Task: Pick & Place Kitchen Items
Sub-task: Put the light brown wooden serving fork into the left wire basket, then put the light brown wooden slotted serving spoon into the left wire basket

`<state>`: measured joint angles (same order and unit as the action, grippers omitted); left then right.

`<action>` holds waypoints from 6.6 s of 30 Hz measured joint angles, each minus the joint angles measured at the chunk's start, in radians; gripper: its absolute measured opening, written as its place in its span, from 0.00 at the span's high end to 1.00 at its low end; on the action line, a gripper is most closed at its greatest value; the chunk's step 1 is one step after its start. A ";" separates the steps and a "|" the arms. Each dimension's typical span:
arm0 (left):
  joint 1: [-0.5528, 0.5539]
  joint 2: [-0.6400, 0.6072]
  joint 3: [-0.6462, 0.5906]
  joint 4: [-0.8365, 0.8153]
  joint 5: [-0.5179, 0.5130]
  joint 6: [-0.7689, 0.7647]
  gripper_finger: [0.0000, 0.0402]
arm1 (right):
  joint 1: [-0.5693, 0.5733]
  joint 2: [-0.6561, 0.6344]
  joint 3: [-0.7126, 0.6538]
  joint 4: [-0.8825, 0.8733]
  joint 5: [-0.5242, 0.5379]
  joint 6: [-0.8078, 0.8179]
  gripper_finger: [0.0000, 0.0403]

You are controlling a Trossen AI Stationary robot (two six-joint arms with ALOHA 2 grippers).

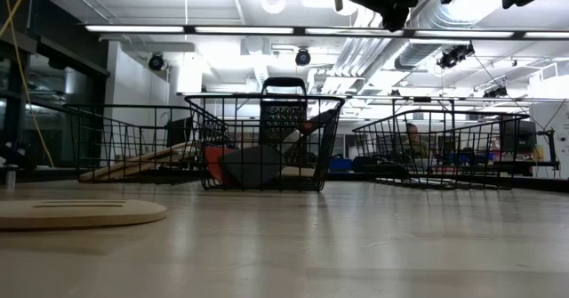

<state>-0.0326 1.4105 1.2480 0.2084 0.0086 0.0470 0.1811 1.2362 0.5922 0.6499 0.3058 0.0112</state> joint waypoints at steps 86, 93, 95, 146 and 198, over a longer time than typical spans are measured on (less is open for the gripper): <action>0.221 -0.212 0.000 -1.144 -0.835 -0.396 0.80 | 0.002 -0.249 0.000 -0.532 0.035 0.259 0.35; 0.345 -0.211 0.000 -1.189 -0.745 -0.427 0.80 | 0.002 -0.249 0.000 -0.536 0.035 0.279 0.35; 0.380 -0.211 0.000 -1.199 -0.699 -0.437 0.80 | 0.002 -0.249 0.000 -0.541 0.035 0.281 0.35; 0.768 -0.019 -0.214 -1.129 -0.298 -0.401 0.80 | 0.002 -0.248 0.000 -0.573 0.032 0.311 0.35; 0.635 -0.158 -0.042 -1.333 -0.161 -0.326 0.59 | 0.002 -0.248 0.000 -0.600 0.031 0.333 0.35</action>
<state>0.6021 1.2527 1.2064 -1.1250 -0.1529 -0.2786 0.1829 0.9878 0.5922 0.0502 0.3367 0.3443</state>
